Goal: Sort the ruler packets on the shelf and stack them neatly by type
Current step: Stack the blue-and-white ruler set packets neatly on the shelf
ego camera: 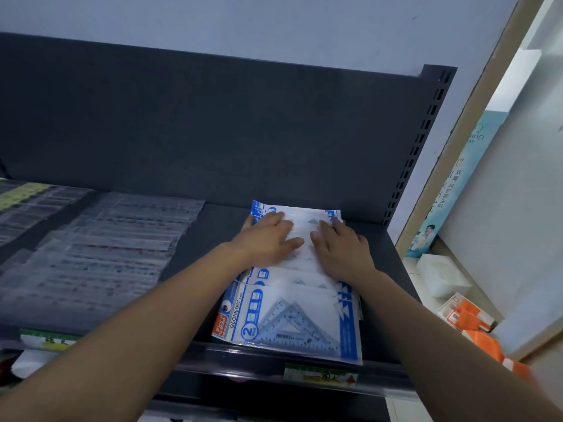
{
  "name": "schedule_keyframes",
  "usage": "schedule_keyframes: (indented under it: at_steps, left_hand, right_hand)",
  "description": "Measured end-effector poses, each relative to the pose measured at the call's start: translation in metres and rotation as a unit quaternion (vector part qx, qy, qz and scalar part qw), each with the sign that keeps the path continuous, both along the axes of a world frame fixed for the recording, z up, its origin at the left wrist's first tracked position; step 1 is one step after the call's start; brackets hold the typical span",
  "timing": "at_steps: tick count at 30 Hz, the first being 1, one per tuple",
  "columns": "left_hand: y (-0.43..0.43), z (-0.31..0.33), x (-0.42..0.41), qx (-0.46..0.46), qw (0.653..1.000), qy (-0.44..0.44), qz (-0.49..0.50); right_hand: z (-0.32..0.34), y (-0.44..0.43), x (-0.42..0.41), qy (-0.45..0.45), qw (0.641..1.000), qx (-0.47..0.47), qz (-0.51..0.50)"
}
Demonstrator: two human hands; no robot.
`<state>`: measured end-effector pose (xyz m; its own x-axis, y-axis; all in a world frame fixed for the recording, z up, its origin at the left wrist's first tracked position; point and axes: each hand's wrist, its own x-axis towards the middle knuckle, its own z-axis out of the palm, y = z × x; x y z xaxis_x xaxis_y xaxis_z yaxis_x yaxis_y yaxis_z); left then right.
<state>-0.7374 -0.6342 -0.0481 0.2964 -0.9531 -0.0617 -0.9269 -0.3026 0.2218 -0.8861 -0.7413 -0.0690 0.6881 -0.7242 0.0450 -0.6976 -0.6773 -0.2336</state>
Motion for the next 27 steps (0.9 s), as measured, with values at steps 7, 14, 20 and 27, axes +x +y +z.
schedule_keyframes:
  at_steps: [7, 14, 20, 27]
  left_hand:
    - [0.006, -0.009, 0.0, 0.041, 0.997, 0.06, 0.023]
    - [0.045, -0.015, -0.012, 0.054, 0.998, 0.029, 0.009]
    - [0.064, -0.01, -0.021, -0.047, 0.992, 0.091, 0.078]
    - [0.083, -0.017, -0.035, -0.183, 0.916, 0.331, 0.132]
  right_hand:
    - [0.015, 0.005, -0.005, 0.048, 0.997, 0.059, 0.027]
    - [-0.001, 0.041, -0.035, 0.044, 0.995, 0.065, 0.054]
    - [0.009, 0.053, -0.049, -0.195, 0.963, 0.184, -0.001]
    - [-0.002, 0.084, -0.06, -0.352, 0.888, 0.29, -0.056]
